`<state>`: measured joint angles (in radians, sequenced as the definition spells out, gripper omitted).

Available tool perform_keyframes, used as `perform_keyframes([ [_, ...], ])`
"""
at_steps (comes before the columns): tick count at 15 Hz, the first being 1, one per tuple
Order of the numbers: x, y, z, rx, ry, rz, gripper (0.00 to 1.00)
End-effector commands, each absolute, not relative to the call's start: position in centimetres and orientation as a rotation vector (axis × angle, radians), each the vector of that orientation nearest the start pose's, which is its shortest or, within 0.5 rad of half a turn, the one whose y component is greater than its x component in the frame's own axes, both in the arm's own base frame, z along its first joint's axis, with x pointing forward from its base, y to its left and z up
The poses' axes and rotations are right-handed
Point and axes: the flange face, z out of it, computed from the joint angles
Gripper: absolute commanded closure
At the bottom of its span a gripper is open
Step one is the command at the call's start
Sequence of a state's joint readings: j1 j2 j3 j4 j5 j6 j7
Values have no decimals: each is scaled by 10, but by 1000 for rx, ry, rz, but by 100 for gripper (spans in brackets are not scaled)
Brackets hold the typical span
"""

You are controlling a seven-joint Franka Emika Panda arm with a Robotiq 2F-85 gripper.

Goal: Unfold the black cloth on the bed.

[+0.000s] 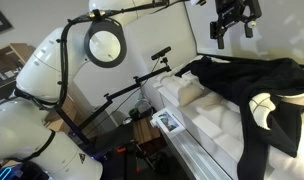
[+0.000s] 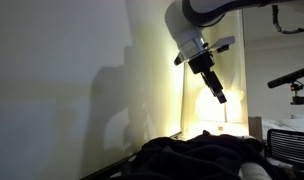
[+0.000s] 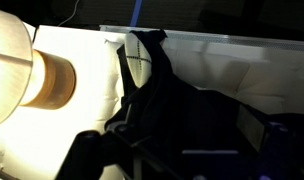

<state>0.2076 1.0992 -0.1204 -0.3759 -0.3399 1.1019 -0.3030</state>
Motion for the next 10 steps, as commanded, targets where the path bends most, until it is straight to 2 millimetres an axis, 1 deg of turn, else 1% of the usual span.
perform_keyframes([
  [1, 735, 61, 390, -3451, -505, 734, 0],
  [4, 740, 50, 378, -3419, -496, 716, 0],
  [7, 749, 39, 370, -3412, -486, 631, 0],
  [8, 753, 36, 369, -3415, -490, 577, 0],
  [10, 769, 33, 371, -3448, -456, 363, 0],
])
